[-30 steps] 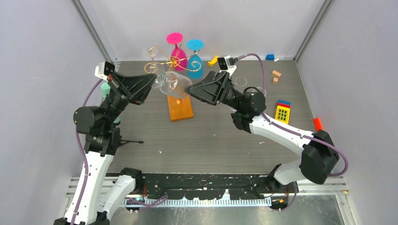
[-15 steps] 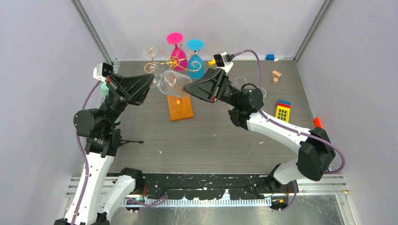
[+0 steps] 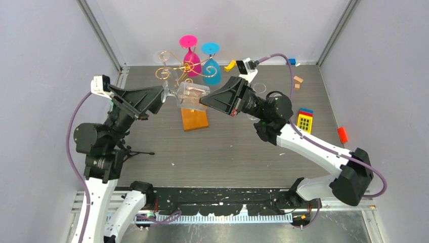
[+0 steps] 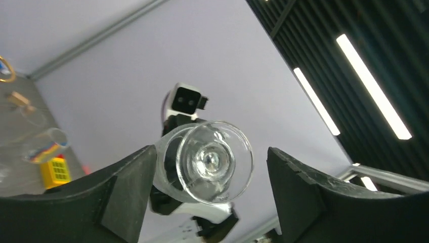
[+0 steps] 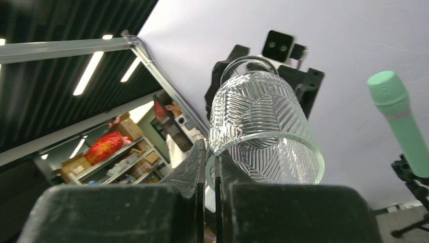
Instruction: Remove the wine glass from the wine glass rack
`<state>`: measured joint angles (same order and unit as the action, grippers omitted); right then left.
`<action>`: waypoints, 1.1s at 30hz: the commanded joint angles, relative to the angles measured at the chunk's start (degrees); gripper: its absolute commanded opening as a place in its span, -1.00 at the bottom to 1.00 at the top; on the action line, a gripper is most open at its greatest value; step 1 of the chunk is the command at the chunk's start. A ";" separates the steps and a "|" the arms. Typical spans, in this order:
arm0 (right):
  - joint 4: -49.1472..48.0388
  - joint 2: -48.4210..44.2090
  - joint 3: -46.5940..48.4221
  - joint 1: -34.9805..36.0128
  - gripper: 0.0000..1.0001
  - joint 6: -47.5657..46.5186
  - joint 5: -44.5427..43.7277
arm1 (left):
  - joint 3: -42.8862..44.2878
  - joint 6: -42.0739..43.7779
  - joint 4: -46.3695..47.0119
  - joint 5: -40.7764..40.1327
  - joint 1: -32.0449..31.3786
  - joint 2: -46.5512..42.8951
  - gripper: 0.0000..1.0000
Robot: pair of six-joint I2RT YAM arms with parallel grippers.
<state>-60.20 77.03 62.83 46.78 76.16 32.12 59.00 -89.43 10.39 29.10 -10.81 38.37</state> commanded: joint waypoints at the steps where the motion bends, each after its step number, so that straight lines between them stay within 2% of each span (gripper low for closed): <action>1: 10.00 -7.73 -0.31 0.37 -0.99 -11.32 -4.33 | 3.89 17.21 -9.87 0.09 0.04 -4.01 0.71; 2: 12.51 -9.50 -0.40 0.35 -0.99 -12.71 -4.73 | 4.30 19.69 -12.38 0.39 0.04 -4.37 0.77; 5: 28.23 -13.99 0.00 0.33 -0.99 -20.89 -7.52 | 5.46 26.95 -17.80 2.85 -0.06 -4.66 0.87; 12: 72.54 -19.65 5.55 0.30 -0.99 -40.20 -20.31 | 7.47 41.10 -26.73 10.51 0.08 -2.36 0.90; 16: 92.25 -20.49 8.52 0.32 -0.99 -46.57 -28.97 | 8.03 47.00 -31.25 11.06 0.08 -2.02 0.91; 21: 110.83 -18.58 12.59 0.33 -0.99 -49.07 -42.14 | 7.86 51.03 -34.81 10.31 0.01 -1.37 0.91; 27: 121.69 -13.01 14.87 0.21 -0.99 -49.14 -53.92 | 6.60 52.05 -35.26 9.99 0.00 -1.06 0.92; 33: 124.26 -6.59 13.36 -5.47 -0.99 -49.41 -55.95 | 6.22 53.49 -36.45 9.67 0.00 -1.36 0.92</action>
<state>62.30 68.18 74.81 45.30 28.23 -18.24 64.82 -38.35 -25.34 37.82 -10.81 36.99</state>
